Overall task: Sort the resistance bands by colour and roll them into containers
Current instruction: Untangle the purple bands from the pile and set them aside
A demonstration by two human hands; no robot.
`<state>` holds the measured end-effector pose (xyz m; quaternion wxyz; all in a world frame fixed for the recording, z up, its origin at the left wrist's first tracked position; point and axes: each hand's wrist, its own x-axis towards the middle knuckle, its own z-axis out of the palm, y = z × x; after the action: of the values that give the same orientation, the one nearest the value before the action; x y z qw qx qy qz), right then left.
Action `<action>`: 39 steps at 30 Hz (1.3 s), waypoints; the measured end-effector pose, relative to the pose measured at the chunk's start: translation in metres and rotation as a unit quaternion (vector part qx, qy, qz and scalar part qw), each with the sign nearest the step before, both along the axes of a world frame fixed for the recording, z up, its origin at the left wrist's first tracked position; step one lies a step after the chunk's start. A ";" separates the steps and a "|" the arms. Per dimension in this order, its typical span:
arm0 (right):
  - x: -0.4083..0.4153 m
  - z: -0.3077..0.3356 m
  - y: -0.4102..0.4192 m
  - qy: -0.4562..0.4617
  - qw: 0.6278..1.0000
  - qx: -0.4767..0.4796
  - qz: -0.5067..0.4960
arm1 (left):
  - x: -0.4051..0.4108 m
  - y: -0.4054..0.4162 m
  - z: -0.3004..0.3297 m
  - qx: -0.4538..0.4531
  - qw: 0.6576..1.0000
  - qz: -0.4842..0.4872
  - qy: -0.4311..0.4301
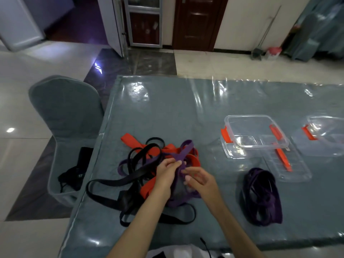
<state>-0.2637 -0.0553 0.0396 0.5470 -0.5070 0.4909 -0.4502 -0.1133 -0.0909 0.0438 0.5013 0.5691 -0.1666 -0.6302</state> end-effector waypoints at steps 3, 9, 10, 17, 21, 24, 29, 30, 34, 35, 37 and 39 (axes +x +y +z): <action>-0.002 -0.009 -0.002 0.018 0.998 0.022 -0.065 | 0.027 -0.007 0.014 -0.044 0.999 0.001 -0.018; 0.005 -0.017 -0.049 0.132 0.984 -0.033 -0.117 | 0.064 -0.024 0.057 -0.129 0.985 -0.062 -0.092; 0.007 -0.015 -0.060 0.154 0.983 -0.045 -0.093 | 0.068 -0.027 0.065 -0.138 0.983 -0.069 -0.097; 0.061 0.023 -0.137 0.217 0.963 -0.107 0.115 | 0.080 -0.058 0.120 -0.172 0.976 -0.110 -0.068; 0.080 0.032 -0.155 0.129 0.969 -0.048 0.207 | 0.091 -0.074 0.143 -0.183 0.975 -0.105 -0.071; 0.083 0.026 -0.162 0.046 0.970 -0.001 0.240 | 0.105 -0.083 0.154 -0.185 0.980 -0.070 -0.030; 0.077 0.024 -0.175 0.078 0.975 0.001 0.207 | 0.132 -0.092 0.160 -0.201 0.978 -0.051 -0.025; 0.077 0.024 -0.179 0.078 0.973 -0.002 0.216 | 0.135 -0.093 0.160 -0.203 0.977 -0.059 -0.033; 0.092 0.032 -0.183 0.116 0.949 0.015 0.292 | 0.137 -0.096 0.166 -0.202 0.969 -0.108 -0.092; 0.096 0.033 -0.183 0.126 0.942 0.020 0.312 | 0.137 -0.096 0.169 -0.203 0.966 -0.118 -0.106; 0.103 0.035 -0.180 0.125 0.935 0.028 0.330 | 0.138 -0.095 0.173 -0.205 0.961 -0.135 -0.123; 0.104 0.037 -0.180 0.119 0.940 0.034 0.317 | 0.142 -0.092 0.177 -0.205 0.959 -0.139 -0.138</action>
<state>-0.1594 -0.2356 0.0763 0.6164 -0.6671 0.3811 -0.1727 0.0284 -0.1824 0.2207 0.4868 0.5067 -0.4371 -0.5614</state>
